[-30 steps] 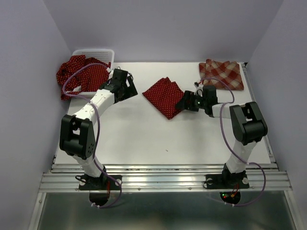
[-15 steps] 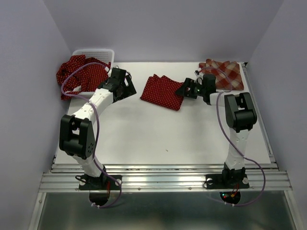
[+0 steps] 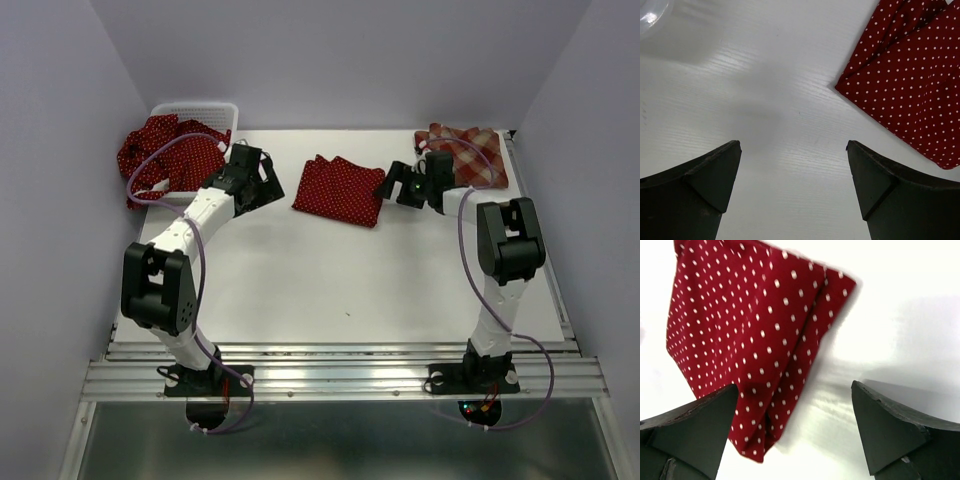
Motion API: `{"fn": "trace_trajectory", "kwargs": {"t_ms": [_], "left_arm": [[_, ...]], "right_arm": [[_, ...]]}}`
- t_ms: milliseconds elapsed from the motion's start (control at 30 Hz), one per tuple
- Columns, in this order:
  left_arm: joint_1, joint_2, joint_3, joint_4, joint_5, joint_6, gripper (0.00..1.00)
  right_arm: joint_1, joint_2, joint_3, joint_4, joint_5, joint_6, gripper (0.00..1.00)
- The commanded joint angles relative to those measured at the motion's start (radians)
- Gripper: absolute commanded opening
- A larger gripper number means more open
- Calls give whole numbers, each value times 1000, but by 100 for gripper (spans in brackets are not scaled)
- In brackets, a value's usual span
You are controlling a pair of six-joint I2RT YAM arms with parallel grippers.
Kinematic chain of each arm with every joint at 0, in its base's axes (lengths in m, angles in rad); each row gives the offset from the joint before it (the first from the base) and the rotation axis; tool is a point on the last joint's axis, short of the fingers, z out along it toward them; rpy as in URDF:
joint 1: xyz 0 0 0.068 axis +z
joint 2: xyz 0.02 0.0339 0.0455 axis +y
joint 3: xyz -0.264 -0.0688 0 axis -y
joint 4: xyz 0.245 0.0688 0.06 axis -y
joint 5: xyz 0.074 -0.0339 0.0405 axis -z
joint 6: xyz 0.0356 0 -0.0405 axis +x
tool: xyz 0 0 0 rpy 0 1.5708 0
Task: Fold and stack the skirts
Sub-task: Neatly place the folded skirt to the corner
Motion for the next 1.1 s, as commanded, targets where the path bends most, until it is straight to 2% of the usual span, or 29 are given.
{"fn": "trace_trajectory", "kwargs": {"t_ms": [0, 600, 700, 800, 900, 933, 1000, 1067], "left_arm": [[3, -69, -10, 42, 14, -7, 99], [3, -69, -16, 55, 33, -7, 99], [3, -68, -15, 53, 30, -7, 99], [3, -68, -13, 51, 27, -7, 99], [4, -69, -12, 50, 24, -7, 99], [3, -69, -12, 50, 22, -7, 99], [3, -69, -10, 48, 19, -7, 99], [3, -69, -9, 47, 16, -7, 99]], "right_arm": [[27, -58, -34, -76, 60, -27, 100], [66, 80, 4, -27, 20, 108, 99], [77, 103, 9, -30, 19, 116, 89], [77, 118, 17, -42, 37, 114, 70], [86, 124, 17, -58, 56, 114, 60], [86, 127, 18, -59, 66, 114, 51], [86, 135, 20, -68, 80, 113, 40], [86, 138, 24, -76, 92, 110, 35]]}}
